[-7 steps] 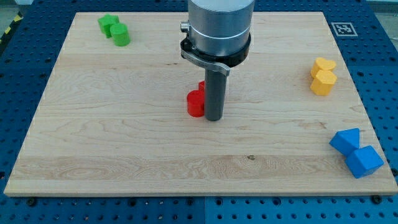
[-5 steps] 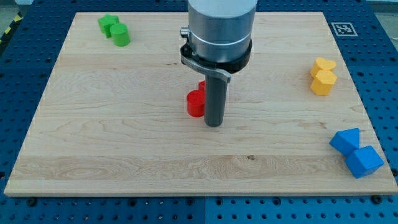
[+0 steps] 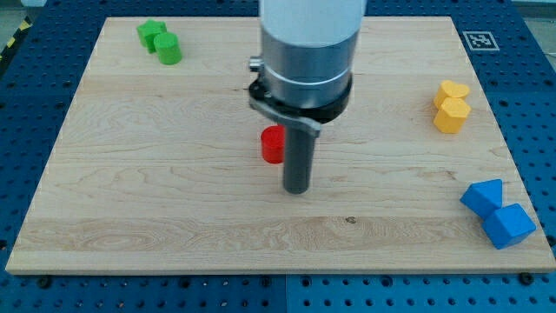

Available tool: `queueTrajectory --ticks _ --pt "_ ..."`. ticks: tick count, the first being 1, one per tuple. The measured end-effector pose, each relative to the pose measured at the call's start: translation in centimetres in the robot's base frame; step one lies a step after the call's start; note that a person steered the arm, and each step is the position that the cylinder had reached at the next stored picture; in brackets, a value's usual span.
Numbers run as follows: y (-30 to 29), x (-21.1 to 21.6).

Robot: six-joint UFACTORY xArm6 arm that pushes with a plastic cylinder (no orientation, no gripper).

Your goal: Point at the red circle

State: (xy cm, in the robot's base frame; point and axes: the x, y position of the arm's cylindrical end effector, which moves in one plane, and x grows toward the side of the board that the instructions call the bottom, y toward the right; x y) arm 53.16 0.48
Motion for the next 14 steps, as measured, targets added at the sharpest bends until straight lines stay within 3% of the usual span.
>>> queueTrajectory --ticks 1,3,4,5,6,7,14 --pt "-4.9 0.9" --pt "-6.9 0.9" --pt "-11.2 -3.7" --pt "-12.4 -5.3" --pt "-12.3 -5.3" --pt "-8.7 -5.7" --pt "-7.6 -5.7"
